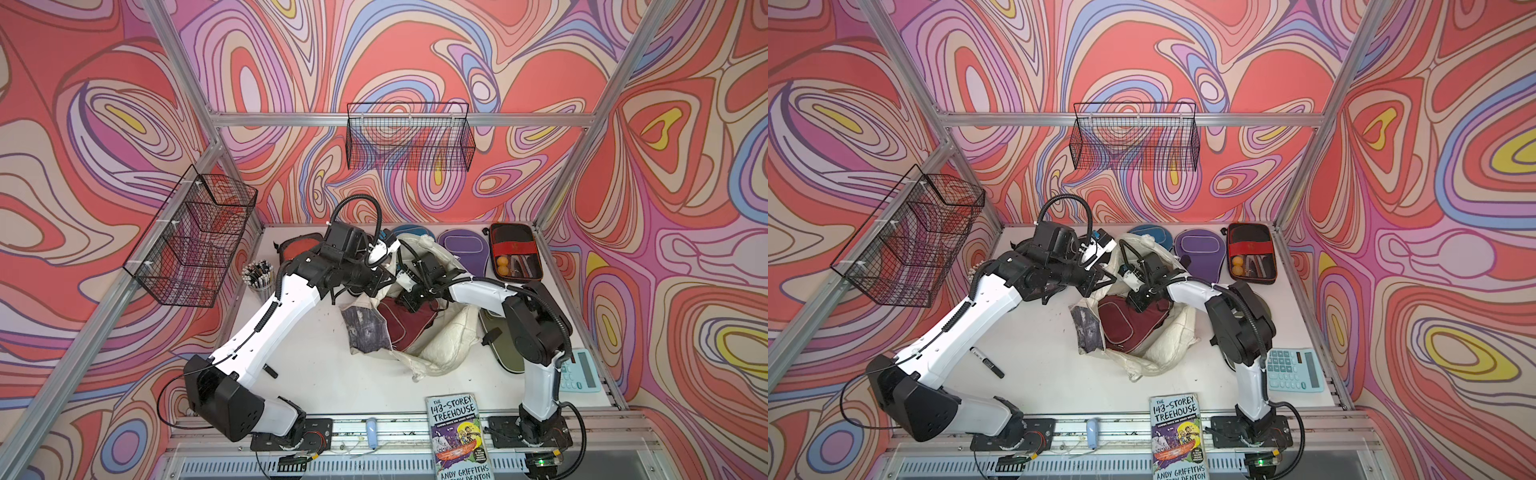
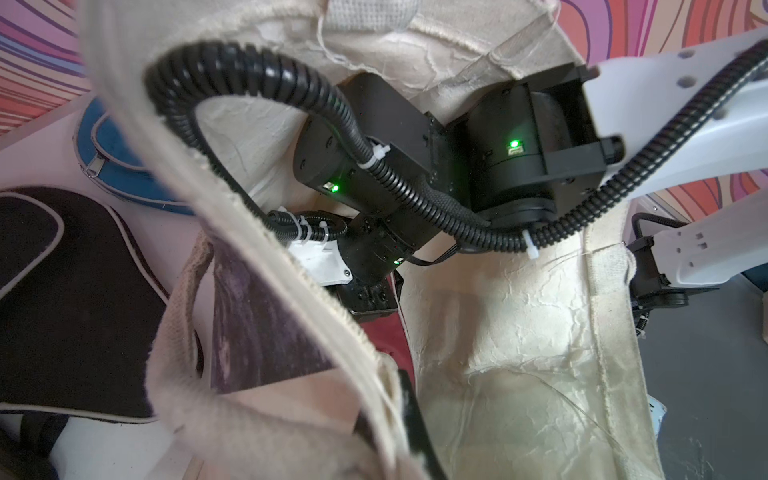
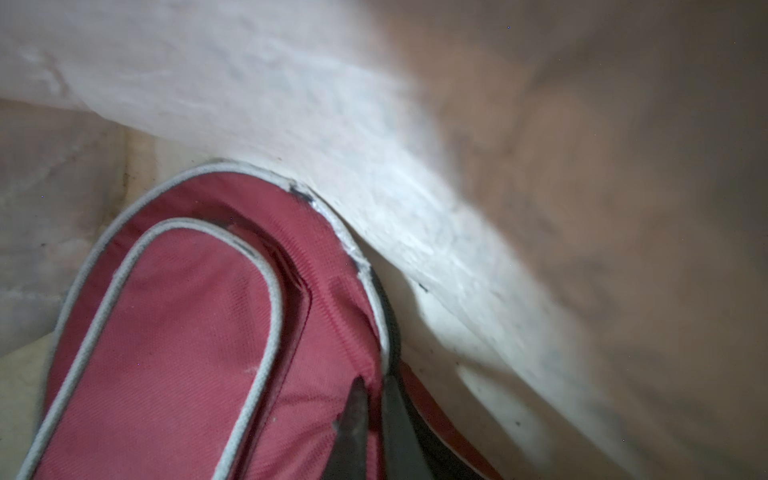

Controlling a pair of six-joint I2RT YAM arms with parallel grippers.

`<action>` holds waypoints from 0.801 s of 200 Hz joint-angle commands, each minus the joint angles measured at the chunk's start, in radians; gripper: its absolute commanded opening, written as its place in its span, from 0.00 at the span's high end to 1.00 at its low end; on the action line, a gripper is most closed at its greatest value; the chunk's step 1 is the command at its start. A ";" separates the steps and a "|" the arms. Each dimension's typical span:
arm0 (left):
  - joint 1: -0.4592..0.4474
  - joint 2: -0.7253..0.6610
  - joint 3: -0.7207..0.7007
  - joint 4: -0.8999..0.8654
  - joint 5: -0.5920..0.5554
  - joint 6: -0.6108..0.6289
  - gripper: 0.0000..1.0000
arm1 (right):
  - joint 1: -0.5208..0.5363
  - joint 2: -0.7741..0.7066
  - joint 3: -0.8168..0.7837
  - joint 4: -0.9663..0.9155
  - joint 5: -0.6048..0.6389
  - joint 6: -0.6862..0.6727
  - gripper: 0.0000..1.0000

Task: Remove the ping pong set from the canvas bag
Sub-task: Pick up the ping pong set from the canvas bag.

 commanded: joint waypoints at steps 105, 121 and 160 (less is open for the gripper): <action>-0.024 0.026 -0.029 -0.086 0.003 0.062 1.00 | -0.032 -0.409 -0.084 -0.041 0.053 0.076 1.00; -0.023 0.031 -0.032 -0.085 -0.002 0.064 1.00 | -0.032 -0.424 -0.068 -0.047 0.052 0.081 1.00; -0.023 0.049 -0.023 -0.083 -0.051 0.076 1.00 | -0.032 -0.468 0.003 -0.129 0.138 0.059 1.00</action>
